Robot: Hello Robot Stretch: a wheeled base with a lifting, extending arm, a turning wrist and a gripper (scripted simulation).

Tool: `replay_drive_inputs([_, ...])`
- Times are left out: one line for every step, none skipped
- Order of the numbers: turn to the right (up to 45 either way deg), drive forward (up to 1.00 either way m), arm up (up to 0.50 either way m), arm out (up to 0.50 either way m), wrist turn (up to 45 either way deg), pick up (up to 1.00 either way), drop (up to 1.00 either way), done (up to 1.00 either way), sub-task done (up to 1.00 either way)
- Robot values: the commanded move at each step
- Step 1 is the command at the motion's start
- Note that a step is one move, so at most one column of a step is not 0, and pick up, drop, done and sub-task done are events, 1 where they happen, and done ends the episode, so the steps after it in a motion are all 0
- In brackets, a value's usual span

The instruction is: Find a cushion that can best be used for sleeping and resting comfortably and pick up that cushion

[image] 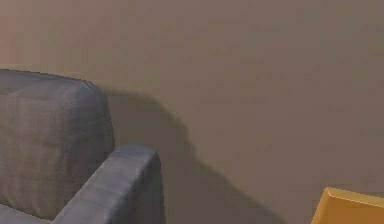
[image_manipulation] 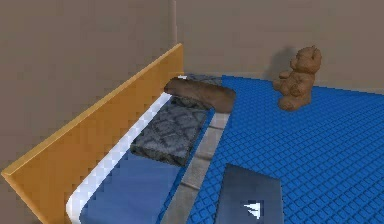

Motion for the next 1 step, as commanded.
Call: replay_drive_inputs([0.0, 0.0, 0.5, 0.0, 0.0, 0.0, 0.0, 0.0, 0.0])
